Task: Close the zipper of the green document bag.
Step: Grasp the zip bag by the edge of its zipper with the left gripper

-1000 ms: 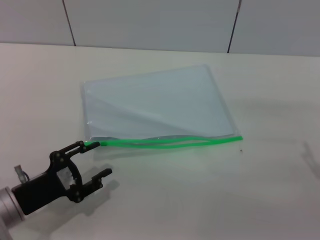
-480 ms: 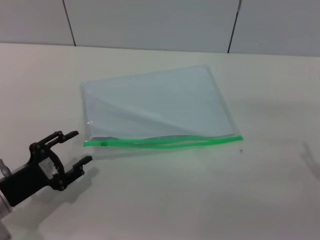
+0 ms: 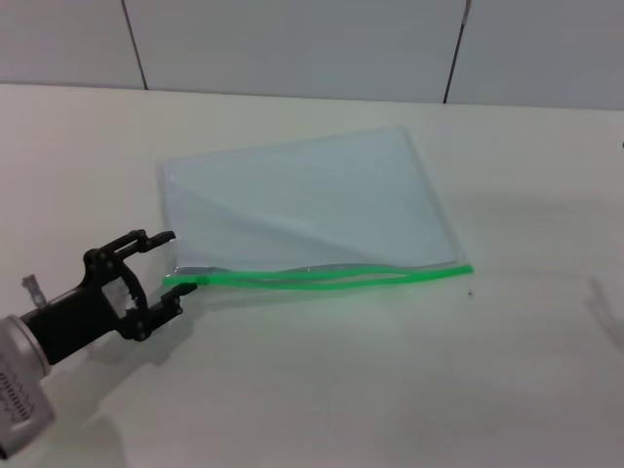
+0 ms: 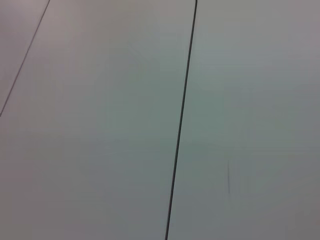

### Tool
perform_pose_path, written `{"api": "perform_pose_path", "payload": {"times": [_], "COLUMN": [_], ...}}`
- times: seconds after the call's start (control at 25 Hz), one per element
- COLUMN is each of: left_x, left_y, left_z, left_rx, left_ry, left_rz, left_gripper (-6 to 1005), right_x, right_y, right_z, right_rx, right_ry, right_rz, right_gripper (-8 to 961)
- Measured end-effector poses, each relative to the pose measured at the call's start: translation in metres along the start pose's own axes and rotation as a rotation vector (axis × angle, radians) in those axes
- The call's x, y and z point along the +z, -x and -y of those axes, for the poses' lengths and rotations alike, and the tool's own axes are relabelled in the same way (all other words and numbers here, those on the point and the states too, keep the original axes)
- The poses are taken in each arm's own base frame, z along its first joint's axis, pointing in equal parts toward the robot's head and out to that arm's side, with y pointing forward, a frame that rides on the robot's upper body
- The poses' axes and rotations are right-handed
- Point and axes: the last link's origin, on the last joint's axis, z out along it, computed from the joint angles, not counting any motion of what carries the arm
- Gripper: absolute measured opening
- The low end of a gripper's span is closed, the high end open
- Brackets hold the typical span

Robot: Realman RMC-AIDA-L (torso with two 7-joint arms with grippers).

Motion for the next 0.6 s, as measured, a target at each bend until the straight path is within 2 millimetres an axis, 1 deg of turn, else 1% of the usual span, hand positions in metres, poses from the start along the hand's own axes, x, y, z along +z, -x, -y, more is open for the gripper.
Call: {"api": "perform_pose_path", "payload": {"times": [0.48, 0.6], "left_x": [0.026, 0.030], "left_y": [0.000, 0.000], "left_z": [0.013, 0.014], "left_rx": [0.073, 0.083], "left_ry": [0.035, 0.049], "left_rz": [0.009, 0.011], "left_gripper": [642, 641], "right_x": [0.002, 0.003], "right_y": [0.001, 0.002], "right_z": [-0.002, -0.003], "right_rx": [0.006, 0.009], "right_ry": [0.005, 0.008], "right_rz": [0.010, 0.013], "right_gripper": [885, 885]}}
